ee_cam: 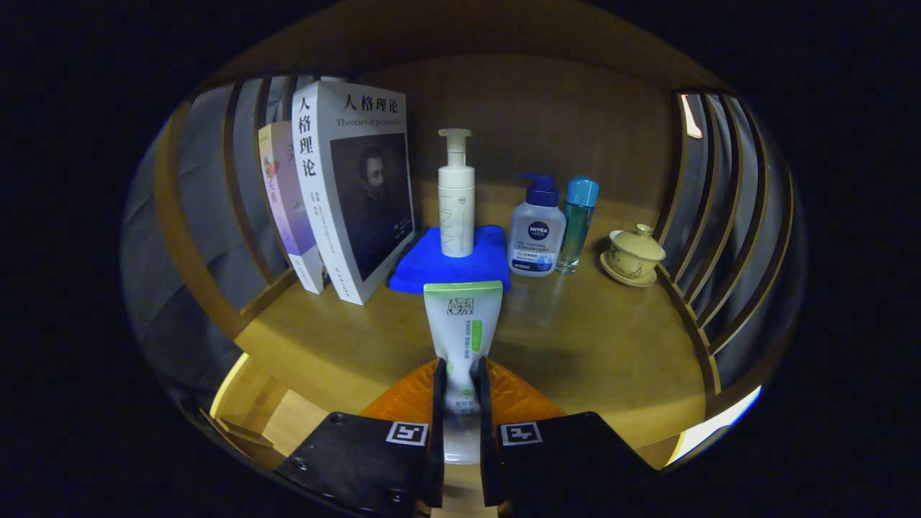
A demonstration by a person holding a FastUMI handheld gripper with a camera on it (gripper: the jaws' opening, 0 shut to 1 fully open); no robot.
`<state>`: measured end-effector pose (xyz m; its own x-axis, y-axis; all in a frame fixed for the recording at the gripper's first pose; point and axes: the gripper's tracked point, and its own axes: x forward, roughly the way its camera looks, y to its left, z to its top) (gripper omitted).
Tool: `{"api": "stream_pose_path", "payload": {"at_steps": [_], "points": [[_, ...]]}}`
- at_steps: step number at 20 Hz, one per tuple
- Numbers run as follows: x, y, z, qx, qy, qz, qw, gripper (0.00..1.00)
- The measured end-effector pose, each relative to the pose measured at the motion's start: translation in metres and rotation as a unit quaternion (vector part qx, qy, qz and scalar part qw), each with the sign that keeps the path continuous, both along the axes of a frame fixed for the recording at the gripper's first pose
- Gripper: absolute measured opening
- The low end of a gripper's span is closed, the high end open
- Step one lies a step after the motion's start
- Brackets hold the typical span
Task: Pull open the drawer, take out the items inside it, and place them on the countertop above the cabinet.
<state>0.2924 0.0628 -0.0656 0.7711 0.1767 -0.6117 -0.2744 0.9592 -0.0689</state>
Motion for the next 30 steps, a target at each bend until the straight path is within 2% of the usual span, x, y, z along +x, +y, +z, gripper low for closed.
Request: {"api": "stream_pose_path", "payload": {"at_steps": [1, 4, 7, 12, 17, 19, 30], "points": [[0.001, -0.001, -0.001, -0.008, -0.001, -0.002, 1.000, 0.23], [0.009, -0.007, 0.004, -0.034, -0.036, -0.009, 0.999, 0.32], [0.006, -0.006, 0.022, -0.045, -0.068, -0.013, 0.997, 1.00], [-0.037, -0.006, 0.049, -0.028, -0.143, -0.016, 0.989, 0.98], [-0.086, -0.014, 0.048, -0.029, -0.197, -0.008, 0.980, 0.98], [-0.101, -0.026, 0.051, -0.032, -0.226, -0.023, 0.973, 0.98], [-0.203, -0.033, 0.043, 0.008, -0.279, -0.049, 0.959, 0.98]]}}
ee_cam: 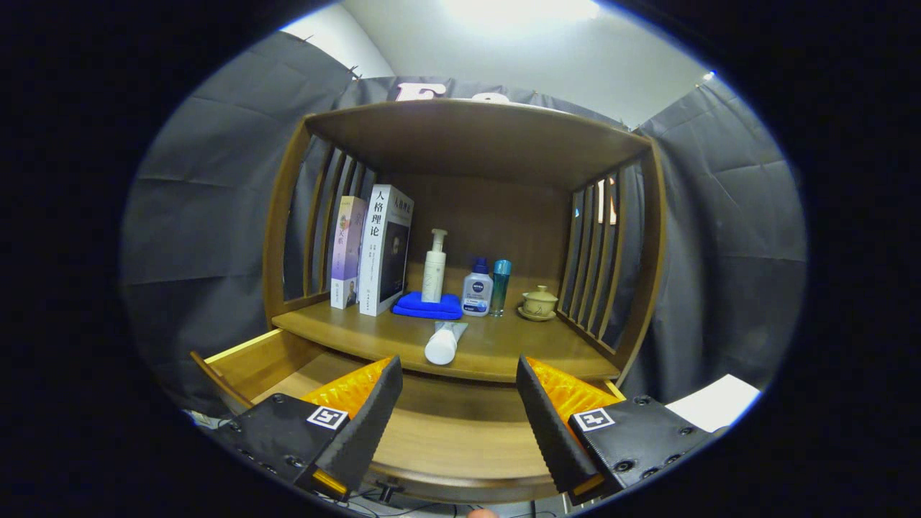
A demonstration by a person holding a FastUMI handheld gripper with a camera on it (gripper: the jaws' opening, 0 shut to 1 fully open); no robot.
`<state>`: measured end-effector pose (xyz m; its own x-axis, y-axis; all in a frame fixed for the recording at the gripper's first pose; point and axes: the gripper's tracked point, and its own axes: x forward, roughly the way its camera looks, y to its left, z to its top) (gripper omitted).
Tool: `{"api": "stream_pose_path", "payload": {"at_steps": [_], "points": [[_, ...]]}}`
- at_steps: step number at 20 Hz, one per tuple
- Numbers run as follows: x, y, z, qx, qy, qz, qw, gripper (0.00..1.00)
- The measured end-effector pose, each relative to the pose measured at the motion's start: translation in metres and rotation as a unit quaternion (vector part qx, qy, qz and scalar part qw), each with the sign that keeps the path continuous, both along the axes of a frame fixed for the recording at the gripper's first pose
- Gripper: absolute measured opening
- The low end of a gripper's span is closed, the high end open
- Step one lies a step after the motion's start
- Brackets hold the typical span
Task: Pull open the drawer, take out the items inside it, and place them on the countertop above the cabinet.
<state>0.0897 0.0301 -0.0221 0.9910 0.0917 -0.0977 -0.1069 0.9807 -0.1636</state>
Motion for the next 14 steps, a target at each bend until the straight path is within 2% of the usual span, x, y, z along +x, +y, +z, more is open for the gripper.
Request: {"api": "stream_pose_path", "payload": {"at_steps": [10, 14], "points": [[-0.054, -0.001, -0.037, 0.022, -0.017, -0.010, 1.000, 0.98], [-0.072, 0.006, -0.066, 0.036, -0.002, -0.005, 0.999, 0.98]]}}
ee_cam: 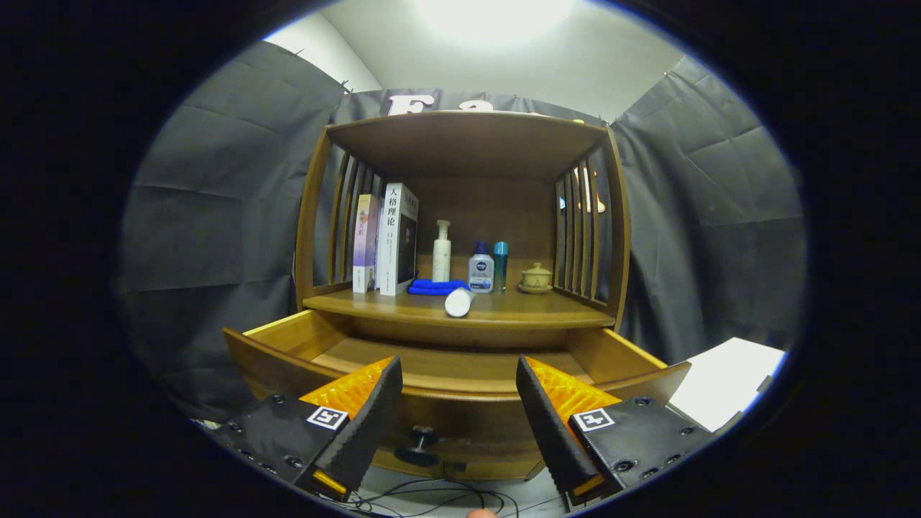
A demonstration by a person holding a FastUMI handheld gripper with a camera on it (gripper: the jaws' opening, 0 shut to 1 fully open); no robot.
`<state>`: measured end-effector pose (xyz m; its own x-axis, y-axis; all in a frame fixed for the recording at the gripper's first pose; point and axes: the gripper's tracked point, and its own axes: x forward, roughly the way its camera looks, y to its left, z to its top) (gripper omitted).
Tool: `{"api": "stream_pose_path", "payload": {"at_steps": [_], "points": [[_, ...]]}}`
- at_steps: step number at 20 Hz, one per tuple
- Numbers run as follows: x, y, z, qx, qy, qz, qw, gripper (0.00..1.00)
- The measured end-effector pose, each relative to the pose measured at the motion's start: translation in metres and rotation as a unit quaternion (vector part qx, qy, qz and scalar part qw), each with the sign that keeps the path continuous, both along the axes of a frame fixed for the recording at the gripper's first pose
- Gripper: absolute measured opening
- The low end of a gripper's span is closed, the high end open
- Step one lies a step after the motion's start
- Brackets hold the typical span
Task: Pull open the drawer, take out the items inside it, and place them on the countertop above the cabinet.
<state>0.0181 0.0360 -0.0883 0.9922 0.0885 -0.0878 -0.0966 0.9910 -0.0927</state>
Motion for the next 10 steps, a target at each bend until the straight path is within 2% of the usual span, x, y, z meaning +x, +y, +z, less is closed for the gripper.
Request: {"api": "stream_pose_path", "payload": {"at_steps": [10], "points": [[-0.016, 0.012, -0.068, -0.009, 0.044, 0.009, 0.999, 0.98]]}}
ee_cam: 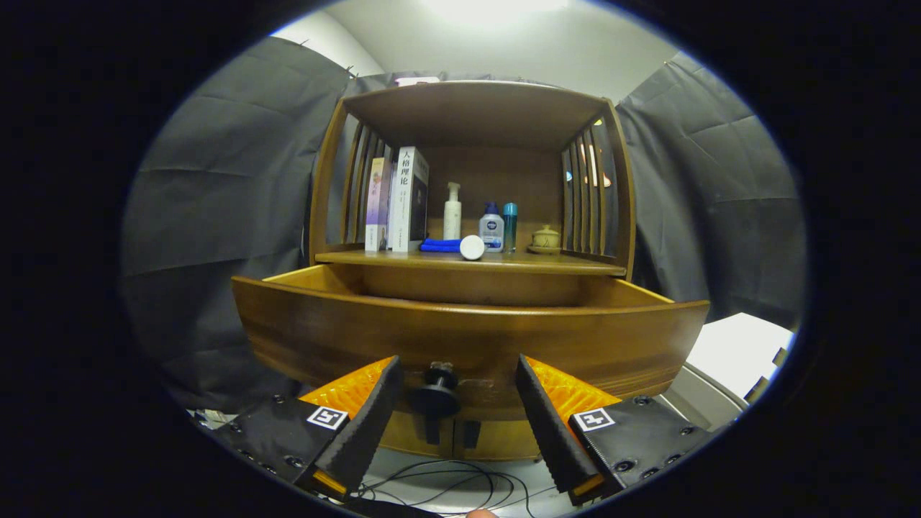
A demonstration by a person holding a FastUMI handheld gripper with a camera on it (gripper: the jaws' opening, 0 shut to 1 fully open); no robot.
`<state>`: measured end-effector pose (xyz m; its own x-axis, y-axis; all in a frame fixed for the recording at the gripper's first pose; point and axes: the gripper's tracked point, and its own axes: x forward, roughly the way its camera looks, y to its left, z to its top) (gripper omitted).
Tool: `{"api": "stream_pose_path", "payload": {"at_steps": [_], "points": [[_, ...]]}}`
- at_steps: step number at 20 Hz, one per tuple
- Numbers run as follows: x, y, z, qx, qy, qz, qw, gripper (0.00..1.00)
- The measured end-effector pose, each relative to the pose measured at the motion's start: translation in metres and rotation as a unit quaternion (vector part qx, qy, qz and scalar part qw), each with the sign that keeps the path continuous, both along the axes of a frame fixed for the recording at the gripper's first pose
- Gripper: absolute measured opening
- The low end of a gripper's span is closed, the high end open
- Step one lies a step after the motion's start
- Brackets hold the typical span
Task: Pull open the drawer, take out the items inside it, and place them on the countertop above the cabinet.
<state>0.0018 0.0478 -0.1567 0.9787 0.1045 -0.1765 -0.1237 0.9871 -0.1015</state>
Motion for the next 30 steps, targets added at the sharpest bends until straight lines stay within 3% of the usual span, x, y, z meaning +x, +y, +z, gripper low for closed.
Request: {"api": "stream_pose_path", "payload": {"at_steps": [10, 18, 30], "points": [[0.020, 0.011, -0.027, -0.010, 0.039, -0.013, 0.999, 0.98], [0.024, 0.010, -0.027, -0.028, 0.027, -0.035, 0.999, 0.98], [0.069, 0.012, -0.020, -0.027, 0.029, -0.039, 0.998, 0.98]]}}
